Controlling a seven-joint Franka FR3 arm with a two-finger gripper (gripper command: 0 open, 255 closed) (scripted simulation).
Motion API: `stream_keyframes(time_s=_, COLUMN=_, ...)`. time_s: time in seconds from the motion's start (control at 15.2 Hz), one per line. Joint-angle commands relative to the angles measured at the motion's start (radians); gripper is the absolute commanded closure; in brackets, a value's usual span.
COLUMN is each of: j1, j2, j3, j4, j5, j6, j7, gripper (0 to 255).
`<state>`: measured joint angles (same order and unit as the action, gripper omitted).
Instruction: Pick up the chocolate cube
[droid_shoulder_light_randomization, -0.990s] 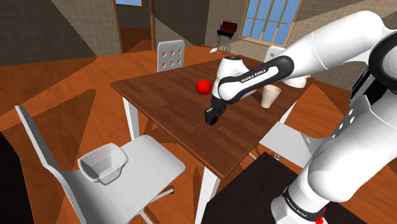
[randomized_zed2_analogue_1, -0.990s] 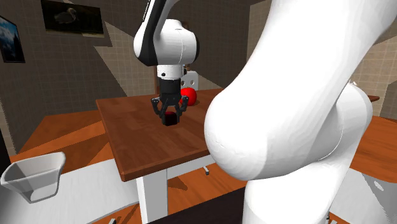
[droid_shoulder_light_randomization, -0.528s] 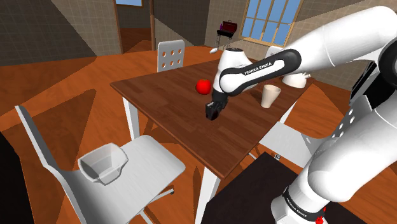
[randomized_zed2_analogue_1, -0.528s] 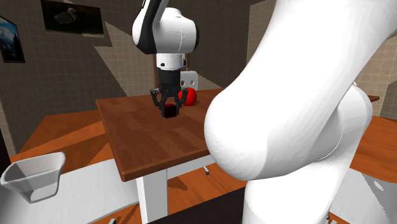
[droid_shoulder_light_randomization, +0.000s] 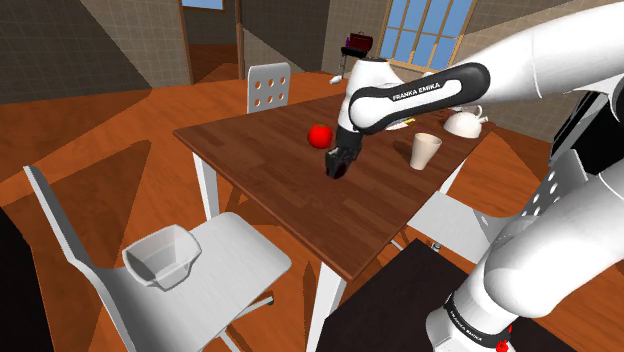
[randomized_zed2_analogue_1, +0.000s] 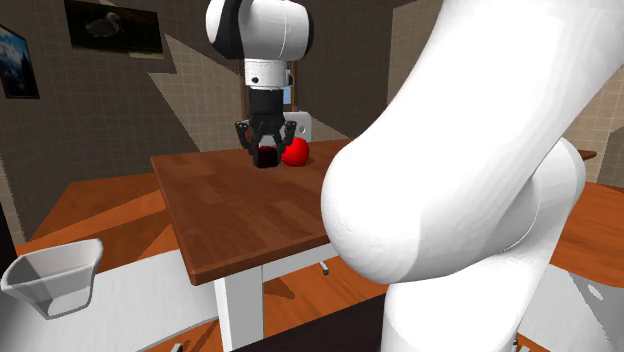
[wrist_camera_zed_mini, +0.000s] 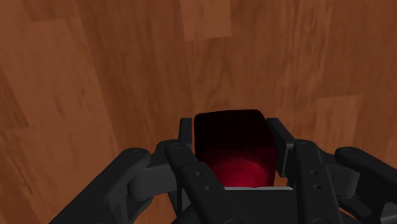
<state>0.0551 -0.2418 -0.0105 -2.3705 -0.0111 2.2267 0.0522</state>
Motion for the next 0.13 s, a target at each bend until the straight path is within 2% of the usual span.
stream_keyframes(time_s=0.0, j1=0.0, j2=-0.005, j3=0.0, j4=0.011, j5=0.0, j6=-0.017, j7=-0.001, gripper=255)
stream_keyframes(time_s=0.07, j1=0.0, j2=-0.005, j3=0.0, j4=0.012, j5=0.0, j6=-0.017, j7=-0.001, gripper=255)
